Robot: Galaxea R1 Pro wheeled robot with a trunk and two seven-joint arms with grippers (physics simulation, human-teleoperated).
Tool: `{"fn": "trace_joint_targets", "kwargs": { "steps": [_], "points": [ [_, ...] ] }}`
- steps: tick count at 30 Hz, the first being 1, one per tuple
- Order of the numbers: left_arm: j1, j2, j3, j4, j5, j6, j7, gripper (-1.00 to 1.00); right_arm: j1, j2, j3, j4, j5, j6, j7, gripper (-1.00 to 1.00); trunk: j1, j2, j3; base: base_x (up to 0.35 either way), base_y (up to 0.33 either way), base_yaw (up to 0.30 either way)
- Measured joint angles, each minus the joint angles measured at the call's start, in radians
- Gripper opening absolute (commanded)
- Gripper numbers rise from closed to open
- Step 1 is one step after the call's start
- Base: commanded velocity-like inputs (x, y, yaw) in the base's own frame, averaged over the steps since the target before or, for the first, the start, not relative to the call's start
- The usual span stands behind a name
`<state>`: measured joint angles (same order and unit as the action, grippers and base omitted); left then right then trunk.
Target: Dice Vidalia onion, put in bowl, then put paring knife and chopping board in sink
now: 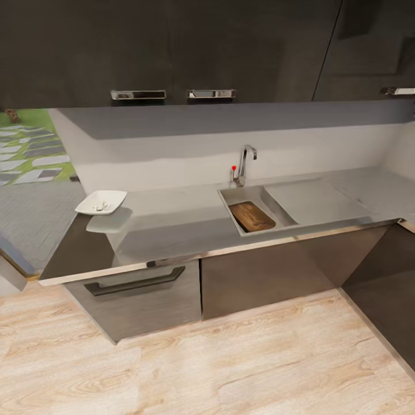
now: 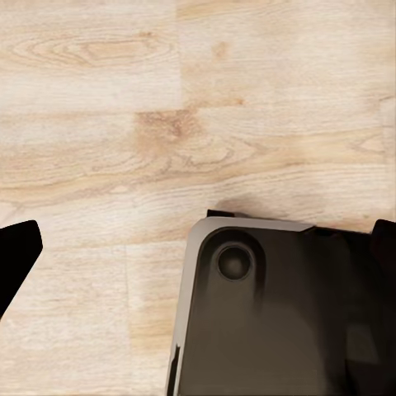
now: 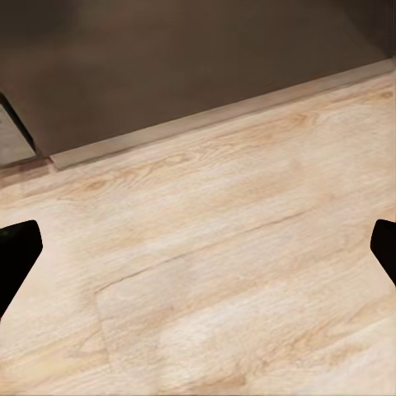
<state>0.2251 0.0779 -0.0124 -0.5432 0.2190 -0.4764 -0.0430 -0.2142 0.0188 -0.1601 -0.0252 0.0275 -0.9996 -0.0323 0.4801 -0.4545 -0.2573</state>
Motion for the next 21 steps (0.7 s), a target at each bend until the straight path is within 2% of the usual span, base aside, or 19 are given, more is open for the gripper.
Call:
{"fn": "trace_joint_targets", "kwargs": {
  "steps": [15,21],
  "points": [
    [0.000,0.000,0.000,0.001,0.000,0.001,0.000,1.00,0.000,0.000,-0.003,-0.042,0.001,-0.045,0.000,1.00,0.000,0.000,0.024,0.000,0.000,0.000],
    [0.000,0.000,0.000,0.005,0.000,0.002,0.000,1.00,0.000,-0.013,-0.005,-0.044,0.001,-0.045,-0.001,1.00,0.000,0.000,0.033,0.000,0.000,0.000]
  ]
}}
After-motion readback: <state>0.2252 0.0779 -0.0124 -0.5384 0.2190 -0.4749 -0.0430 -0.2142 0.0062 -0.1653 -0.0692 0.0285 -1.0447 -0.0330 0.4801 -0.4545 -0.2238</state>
